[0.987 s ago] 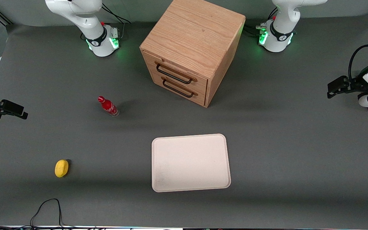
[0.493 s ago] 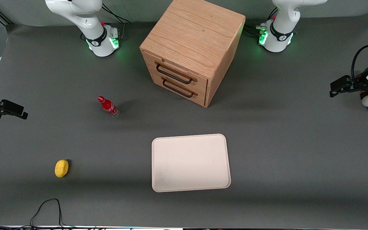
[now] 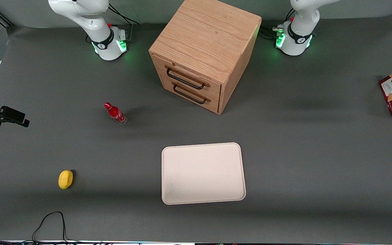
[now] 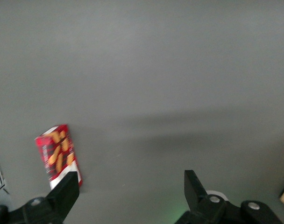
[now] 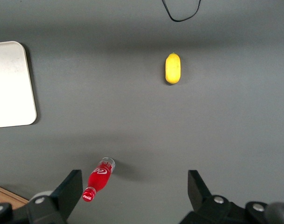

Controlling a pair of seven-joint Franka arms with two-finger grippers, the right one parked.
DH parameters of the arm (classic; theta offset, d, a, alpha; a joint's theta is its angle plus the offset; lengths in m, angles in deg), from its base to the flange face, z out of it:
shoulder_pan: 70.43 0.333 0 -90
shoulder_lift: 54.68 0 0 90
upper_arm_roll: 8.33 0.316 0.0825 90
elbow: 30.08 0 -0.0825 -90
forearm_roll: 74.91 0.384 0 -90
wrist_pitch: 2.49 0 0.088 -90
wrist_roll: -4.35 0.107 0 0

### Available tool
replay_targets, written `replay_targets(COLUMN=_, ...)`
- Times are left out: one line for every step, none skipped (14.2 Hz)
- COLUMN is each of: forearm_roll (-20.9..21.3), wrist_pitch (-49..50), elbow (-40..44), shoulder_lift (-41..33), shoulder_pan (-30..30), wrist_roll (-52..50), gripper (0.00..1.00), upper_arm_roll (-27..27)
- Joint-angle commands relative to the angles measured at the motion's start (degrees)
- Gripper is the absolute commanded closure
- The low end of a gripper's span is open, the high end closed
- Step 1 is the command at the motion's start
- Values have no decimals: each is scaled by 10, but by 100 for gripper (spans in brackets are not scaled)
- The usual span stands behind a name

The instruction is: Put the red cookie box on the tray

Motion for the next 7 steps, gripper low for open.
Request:
replay_targets(forearm_roll=1, wrist_pitch=-2, elbow=-14, shoulder_lift=-5, shoulder_pan=82, wrist_roll=32, gripper=0, upper_arm_roll=-9)
replay_targets(forearm_roll=2, wrist_pitch=-8, elbow=-19, shoulder_lift=-4, shoulder_pan=108, wrist_roll=36, gripper=0, upper_arm_roll=-9)
replay_targets(forearm_roll=2, wrist_pitch=-22, elbow=-30, shoulder_lift=-4, shoulder_pan=134, wrist_roll=56, gripper=0, upper_arm_roll=-9)
replay_targets(forearm_roll=2, wrist_pitch=-37, elbow=-38, shoulder_lift=-4, shoulder_pan=155, wrist_roll=96, gripper=0, upper_arm_roll=-9)
replay_targets(forearm_roll=2, wrist_pitch=-52, elbow=-49, shoulder_lift=-4, shoulder_pan=184, wrist_roll=130, gripper=0, upper_arm_roll=-9)
replay_targets(forearm_roll=1, wrist_pitch=-71, elbow=-58, shoulder_lift=-3, shoulder_pan=212, wrist_roll=168, gripper=0, upper_arm_roll=-9)
replay_targets(forearm_roll=1, wrist_pitch=-85, elbow=-68, shoulder_lift=-1, shoulder_pan=230, wrist_roll=210, gripper=0, upper_arm_roll=-9)
